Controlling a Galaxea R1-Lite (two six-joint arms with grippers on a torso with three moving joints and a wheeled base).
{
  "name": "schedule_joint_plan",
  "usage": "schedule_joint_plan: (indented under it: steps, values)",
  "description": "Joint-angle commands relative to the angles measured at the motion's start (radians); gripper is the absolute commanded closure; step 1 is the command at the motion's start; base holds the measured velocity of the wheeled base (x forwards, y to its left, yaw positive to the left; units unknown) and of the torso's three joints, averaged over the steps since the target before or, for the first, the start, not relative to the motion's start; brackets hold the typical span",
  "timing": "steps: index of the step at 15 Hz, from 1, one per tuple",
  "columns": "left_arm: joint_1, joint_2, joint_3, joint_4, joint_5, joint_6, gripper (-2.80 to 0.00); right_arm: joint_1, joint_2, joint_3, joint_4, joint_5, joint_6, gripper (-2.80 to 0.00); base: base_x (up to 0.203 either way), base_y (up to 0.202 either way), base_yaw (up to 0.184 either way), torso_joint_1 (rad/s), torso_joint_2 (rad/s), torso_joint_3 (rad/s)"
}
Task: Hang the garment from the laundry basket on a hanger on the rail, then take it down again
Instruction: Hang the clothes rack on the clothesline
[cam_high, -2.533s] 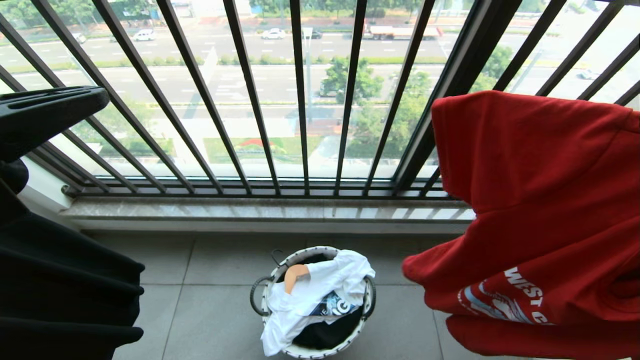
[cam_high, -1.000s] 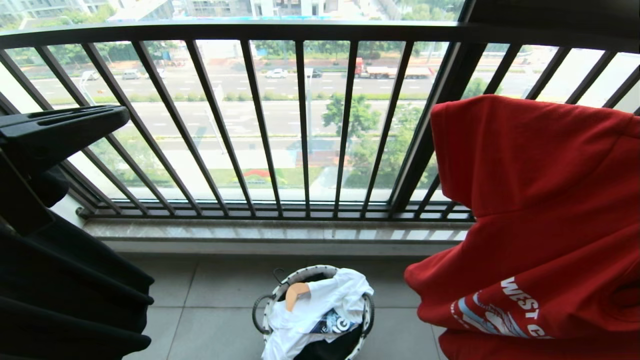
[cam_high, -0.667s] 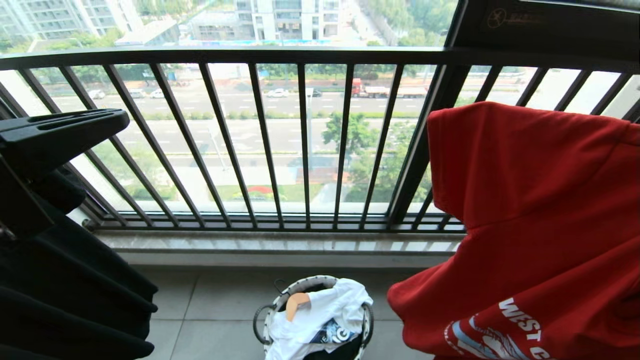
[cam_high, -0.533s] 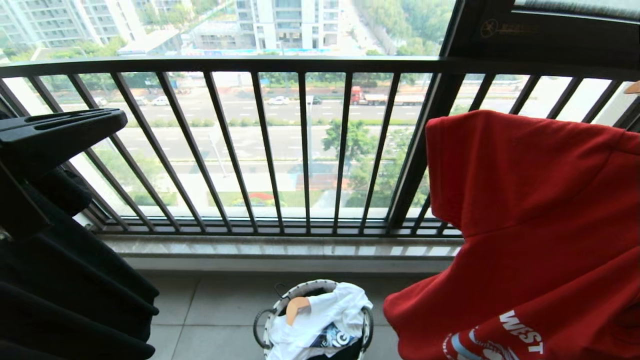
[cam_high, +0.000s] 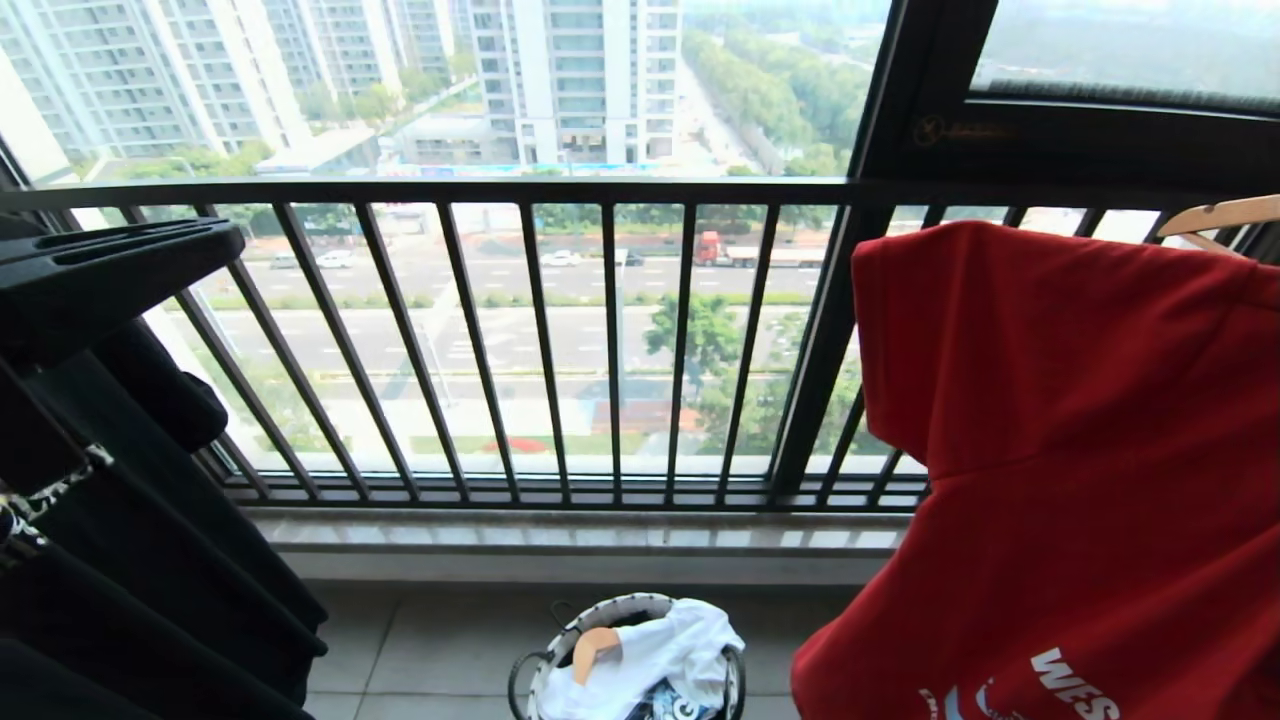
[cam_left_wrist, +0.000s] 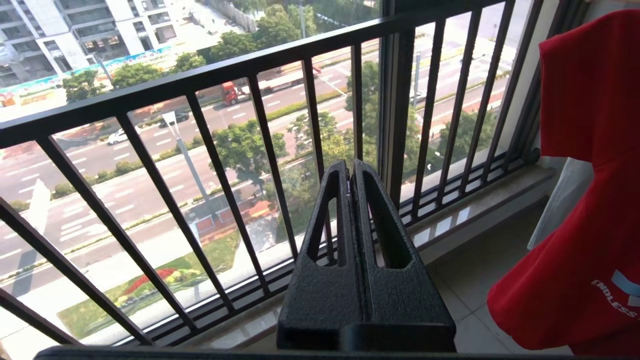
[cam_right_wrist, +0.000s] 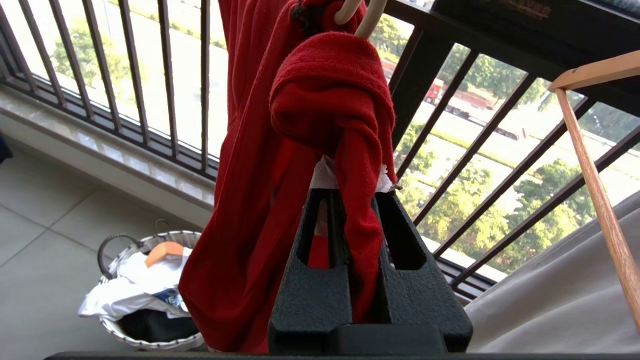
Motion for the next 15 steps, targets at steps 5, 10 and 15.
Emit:
schedule_joint_plan:
  steps: [5, 10, 15]
  values:
    - [0.0, 0.003, 0.006, -0.007, 0.0, 0.003, 0.0, 0.0, 0.003, 0.001, 0.004, 0.0, -0.002, 0.0, 0.0, 0.0, 0.0, 0.001, 0.0, 0.187]
    - [0.0, -0.003, 0.001, -0.008, 0.0, 0.005, 0.0, 0.0, 0.009, 0.001, 0.003, 0.0, 0.0, 0.0, 0.0, 0.0, 0.0, 0.002, 0.0, 0.031]
    - [0.001, -0.006, -0.005, -0.01, 0.0, 0.002, 0.0, 0.0, 0.03, -0.004, 0.001, -0.01, 0.001, 0.0, 0.0, 0.0, 0.0, 0.0, 0.0, 0.0]
